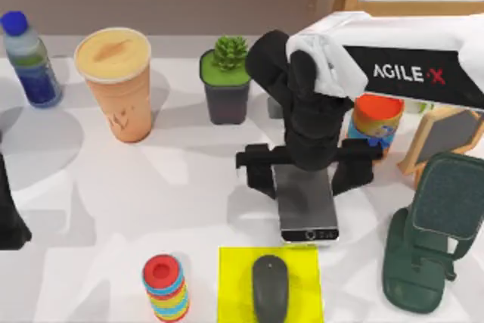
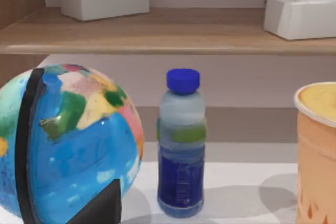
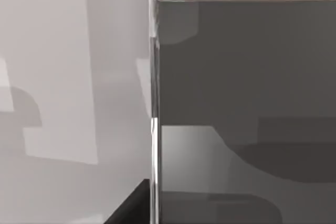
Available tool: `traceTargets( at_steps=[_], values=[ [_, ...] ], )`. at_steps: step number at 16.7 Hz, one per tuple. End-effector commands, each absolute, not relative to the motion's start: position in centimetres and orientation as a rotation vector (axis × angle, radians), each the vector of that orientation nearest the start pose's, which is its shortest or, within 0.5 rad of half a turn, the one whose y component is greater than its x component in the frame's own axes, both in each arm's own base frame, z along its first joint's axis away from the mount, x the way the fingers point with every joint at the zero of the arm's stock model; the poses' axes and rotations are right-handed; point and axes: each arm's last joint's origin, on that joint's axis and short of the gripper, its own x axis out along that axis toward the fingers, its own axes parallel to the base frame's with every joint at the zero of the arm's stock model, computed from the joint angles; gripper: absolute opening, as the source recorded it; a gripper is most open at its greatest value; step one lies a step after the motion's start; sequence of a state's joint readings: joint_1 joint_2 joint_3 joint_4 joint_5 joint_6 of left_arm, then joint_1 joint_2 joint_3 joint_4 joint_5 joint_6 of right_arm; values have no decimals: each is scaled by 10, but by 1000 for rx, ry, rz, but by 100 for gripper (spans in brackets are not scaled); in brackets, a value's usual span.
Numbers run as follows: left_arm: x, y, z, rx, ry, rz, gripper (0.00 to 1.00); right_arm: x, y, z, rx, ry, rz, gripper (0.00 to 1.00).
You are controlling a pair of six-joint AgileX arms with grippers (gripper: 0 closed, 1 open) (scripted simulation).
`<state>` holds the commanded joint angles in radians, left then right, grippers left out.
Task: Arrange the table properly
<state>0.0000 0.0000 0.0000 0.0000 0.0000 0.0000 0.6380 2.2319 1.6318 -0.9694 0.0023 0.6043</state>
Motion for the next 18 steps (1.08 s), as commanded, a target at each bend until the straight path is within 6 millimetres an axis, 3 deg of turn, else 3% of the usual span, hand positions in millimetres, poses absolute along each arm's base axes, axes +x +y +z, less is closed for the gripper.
traceTargets(
  at_steps=[6,11,14,18],
  values=[
    [106,-1,160,0,0,0,100,338,255,145,-34,1572,34,0],
    [106,-1,160,0,0,0,100,334,259,147,-39,1561,27,0],
    [106,-1,160,0,0,0,100,300,277,167,-76,1480,-20,0],
    [106,-1,160,0,0,0,100,216,293,194,-136,1288,-153,0]
  ],
)
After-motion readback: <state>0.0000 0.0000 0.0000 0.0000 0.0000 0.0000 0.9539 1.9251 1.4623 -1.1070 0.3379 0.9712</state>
